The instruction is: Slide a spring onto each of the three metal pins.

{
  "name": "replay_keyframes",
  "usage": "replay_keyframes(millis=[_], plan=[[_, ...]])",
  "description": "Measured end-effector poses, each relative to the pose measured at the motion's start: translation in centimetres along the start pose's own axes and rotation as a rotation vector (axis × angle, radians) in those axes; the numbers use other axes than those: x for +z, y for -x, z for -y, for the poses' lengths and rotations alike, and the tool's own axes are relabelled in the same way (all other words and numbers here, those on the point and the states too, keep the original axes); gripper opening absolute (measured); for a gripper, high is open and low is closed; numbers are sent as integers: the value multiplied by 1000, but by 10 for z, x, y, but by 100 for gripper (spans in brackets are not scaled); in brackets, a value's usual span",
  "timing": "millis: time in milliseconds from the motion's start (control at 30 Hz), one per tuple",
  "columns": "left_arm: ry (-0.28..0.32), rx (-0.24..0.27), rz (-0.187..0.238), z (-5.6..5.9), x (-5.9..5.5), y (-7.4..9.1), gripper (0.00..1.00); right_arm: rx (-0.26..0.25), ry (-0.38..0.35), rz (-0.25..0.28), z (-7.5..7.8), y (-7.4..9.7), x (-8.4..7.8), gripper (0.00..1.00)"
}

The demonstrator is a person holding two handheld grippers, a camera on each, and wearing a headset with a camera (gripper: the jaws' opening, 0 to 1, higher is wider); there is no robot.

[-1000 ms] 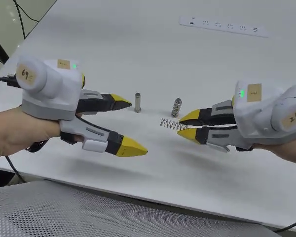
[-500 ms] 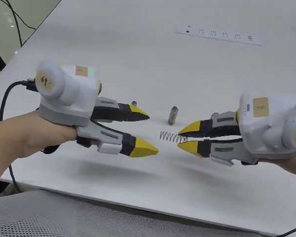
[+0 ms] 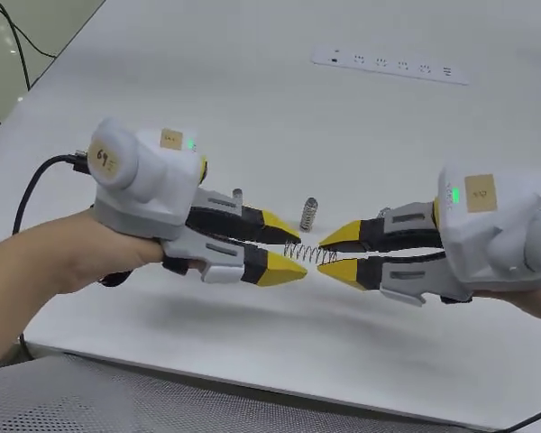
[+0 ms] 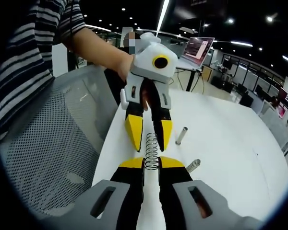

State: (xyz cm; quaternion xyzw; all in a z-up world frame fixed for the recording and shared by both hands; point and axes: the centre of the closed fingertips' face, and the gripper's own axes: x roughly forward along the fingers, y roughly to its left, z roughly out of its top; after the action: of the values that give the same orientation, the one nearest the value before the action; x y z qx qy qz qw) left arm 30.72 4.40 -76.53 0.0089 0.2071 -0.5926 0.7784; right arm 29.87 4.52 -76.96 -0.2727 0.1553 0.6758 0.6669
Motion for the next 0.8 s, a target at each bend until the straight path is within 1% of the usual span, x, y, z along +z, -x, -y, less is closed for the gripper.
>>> replay_keyframes(millis=[100, 167, 333, 500, 567, 633, 733, 800], plan=[[-12, -8, 3, 2, 1, -2, 7, -1, 1, 1, 0, 0, 0, 8], [-23, -8, 4, 2, 1, -2, 5, -2, 0, 1, -1, 1, 0, 8], [-37, -27, 11, 4, 2, -2, 4, -3, -19, 8, -2, 1, -1, 8], [-44, -51, 5, 7, 1, -2, 3, -2, -48, 17, -4, 2, -1, 8], [-43, -62, 2, 9, 0, -3, 3, -4, -69, 17, -5, 2, -3, 9], [-43, -62, 0, 8, -1, -3, 3, -7, -74, 8, -5, 3, -6, 9], [-41, -73, -1, 9, -1, -3, 3, -1, -89, 2, -8, 3, -9, 13], [-41, -80, -6, 10, -1, -3, 3, -2, -89, 1, -9, 3, -10, 11]])
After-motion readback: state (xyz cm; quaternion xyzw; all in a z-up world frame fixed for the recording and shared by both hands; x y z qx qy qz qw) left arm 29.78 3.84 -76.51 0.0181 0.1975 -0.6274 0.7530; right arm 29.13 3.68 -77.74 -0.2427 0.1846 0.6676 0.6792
